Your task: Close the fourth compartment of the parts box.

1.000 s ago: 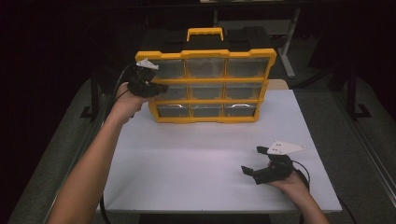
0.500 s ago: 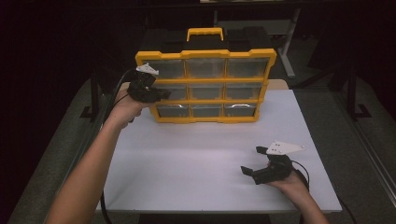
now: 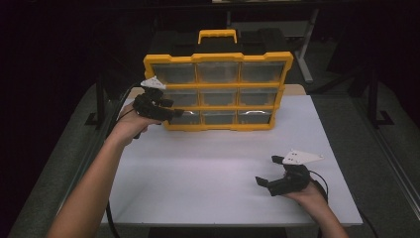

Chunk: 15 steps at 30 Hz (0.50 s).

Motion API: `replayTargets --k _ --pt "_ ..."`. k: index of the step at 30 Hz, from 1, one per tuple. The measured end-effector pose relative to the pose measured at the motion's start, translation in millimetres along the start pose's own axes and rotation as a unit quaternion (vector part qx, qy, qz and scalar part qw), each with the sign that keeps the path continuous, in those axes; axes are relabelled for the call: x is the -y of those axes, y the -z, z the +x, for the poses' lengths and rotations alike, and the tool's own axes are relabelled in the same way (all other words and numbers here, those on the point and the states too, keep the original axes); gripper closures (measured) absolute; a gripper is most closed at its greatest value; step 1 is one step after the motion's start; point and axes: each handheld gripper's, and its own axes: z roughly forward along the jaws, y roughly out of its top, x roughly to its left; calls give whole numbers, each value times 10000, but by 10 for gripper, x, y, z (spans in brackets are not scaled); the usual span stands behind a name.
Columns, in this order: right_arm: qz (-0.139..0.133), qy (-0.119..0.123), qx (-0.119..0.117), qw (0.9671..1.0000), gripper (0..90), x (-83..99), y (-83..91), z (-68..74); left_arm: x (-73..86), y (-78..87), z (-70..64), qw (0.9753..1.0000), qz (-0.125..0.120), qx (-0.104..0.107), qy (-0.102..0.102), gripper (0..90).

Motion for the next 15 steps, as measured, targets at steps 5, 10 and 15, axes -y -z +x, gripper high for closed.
replayTargets --k 5,10,15 --pt "2 9 -2 10000 3 1 -4 -3 92 -16 -56 9999 9 26 -132 285" --pt "14 6 4 10000 3 2 -7 4 191 -38 -100 9998 -8 47 -194 198" --pt "4 -1 2 10000 3 3 -1 -4 292 -36 -150 9997 -56 51 -250 132"
